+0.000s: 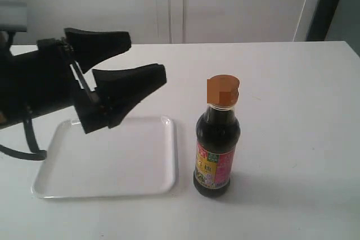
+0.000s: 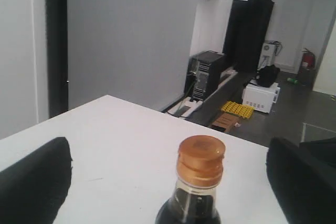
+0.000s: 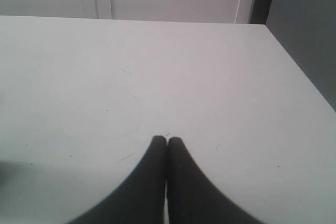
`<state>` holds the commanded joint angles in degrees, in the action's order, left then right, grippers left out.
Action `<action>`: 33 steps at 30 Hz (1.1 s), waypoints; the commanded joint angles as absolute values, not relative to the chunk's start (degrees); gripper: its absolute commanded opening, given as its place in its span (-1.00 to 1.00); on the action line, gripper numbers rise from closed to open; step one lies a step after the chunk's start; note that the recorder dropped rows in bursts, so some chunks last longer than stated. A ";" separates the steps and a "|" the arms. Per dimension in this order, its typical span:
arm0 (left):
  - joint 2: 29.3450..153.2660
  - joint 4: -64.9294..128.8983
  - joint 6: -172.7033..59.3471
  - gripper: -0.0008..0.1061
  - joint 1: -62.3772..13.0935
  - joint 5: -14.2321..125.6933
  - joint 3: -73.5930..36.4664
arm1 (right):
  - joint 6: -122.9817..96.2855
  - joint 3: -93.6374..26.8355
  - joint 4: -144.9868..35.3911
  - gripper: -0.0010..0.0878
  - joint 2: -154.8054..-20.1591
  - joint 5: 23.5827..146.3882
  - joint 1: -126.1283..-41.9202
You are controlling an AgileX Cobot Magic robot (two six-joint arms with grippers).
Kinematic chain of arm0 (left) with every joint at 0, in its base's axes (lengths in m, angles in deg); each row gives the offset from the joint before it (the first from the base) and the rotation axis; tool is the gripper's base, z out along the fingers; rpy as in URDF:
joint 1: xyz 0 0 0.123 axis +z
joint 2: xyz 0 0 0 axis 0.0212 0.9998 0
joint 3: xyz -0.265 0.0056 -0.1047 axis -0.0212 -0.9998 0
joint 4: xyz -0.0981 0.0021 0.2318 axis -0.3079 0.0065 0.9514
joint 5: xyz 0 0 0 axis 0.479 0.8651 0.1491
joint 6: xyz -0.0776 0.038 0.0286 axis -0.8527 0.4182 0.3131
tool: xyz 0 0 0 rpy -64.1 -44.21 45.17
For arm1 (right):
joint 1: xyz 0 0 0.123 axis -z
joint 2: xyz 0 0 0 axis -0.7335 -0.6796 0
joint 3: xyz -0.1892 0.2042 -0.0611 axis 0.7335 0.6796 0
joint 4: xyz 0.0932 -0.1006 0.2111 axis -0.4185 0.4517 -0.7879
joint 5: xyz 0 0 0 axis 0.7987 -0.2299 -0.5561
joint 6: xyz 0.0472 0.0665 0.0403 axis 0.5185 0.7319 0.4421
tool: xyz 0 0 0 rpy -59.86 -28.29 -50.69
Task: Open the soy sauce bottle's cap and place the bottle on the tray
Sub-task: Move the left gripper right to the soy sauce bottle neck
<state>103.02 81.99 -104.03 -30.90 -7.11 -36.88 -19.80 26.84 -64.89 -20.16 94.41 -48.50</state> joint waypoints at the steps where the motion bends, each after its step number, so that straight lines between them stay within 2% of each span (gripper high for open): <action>1: 104.10 82.10 -104.03 0.98 -31.46 -6.99 -36.15 | -19.80 26.84 -64.89 -0.98 -20.16 94.41 -48.50; 17: 117.46 82.11 -104.47 0.98 -37.32 -6.90 -26.32 | -19.80 26.84 -64.89 -0.98 -20.16 94.41 -48.50; 33: 124.26 82.86 -99.51 0.98 -38.91 -7.26 -24.08 | -19.80 26.84 -64.89 -0.98 -20.16 94.41 -48.50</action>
<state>124.26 82.86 -99.51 -38.91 -7.26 -24.08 -19.80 26.84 -64.89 -20.16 94.41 -48.50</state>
